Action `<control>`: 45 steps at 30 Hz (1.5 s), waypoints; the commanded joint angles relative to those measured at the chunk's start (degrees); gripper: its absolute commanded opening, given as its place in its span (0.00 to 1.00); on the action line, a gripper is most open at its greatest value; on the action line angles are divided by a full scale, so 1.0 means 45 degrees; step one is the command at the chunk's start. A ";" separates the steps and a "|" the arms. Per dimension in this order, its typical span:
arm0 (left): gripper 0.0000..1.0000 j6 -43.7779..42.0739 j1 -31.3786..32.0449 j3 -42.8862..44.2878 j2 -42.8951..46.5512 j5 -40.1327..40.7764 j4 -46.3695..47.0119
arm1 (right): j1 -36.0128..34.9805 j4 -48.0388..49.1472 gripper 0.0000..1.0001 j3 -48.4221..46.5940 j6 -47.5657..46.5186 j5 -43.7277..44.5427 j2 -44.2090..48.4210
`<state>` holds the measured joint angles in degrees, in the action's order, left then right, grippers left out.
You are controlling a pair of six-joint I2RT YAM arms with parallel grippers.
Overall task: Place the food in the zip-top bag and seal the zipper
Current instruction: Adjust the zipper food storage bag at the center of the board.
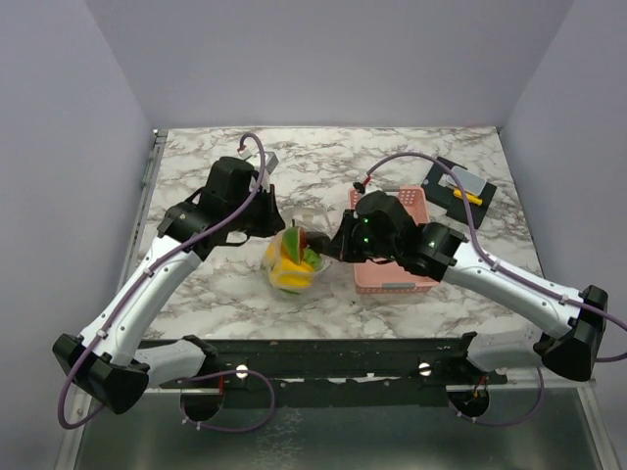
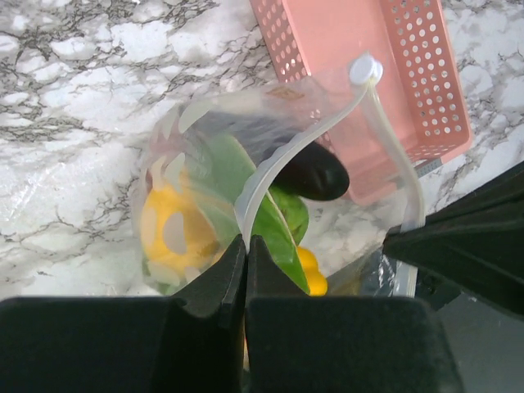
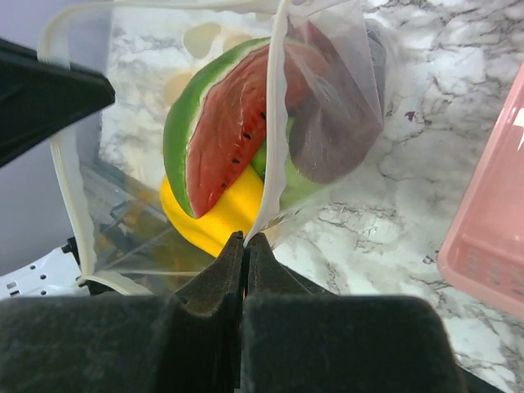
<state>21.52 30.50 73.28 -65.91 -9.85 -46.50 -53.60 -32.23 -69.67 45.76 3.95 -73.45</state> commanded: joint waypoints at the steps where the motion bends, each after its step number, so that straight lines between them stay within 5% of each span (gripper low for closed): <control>1: 0.00 -0.0708 0.0060 0.0897 -0.0343 -0.0020 0.0186 | -0.0746 0.1084 0.01 0.0325 0.1295 0.1462 0.0506; 17: 0.00 -0.1813 0.0058 0.0326 -0.1042 -0.0047 0.0512 | -0.1994 0.2304 0.02 0.1410 0.2691 0.2503 -0.0393; 22: 0.00 -0.1895 0.0060 0.0126 -0.0947 -0.0214 0.0622 | -0.2004 0.2189 0.12 0.1256 0.2306 0.2717 -0.0234; 29: 0.00 -0.2184 0.0058 -0.0146 -0.0740 -0.0321 0.0617 | -0.2002 0.1565 0.37 0.0990 0.1349 0.3018 -0.0065; 37: 0.00 -0.2523 0.0068 -0.0438 -0.0456 -0.0274 0.0626 | -0.2007 0.0572 0.55 0.0468 -0.1340 0.3867 0.0889; 45: 0.00 -0.2863 0.0059 -0.0483 -0.0330 -0.0239 0.0623 | -0.1857 -0.0082 0.61 -0.0815 -0.6964 0.3612 0.1297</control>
<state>10.35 30.50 71.55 -68.79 -10.07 -45.08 -62.19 -29.87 -69.84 30.92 19.90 -68.23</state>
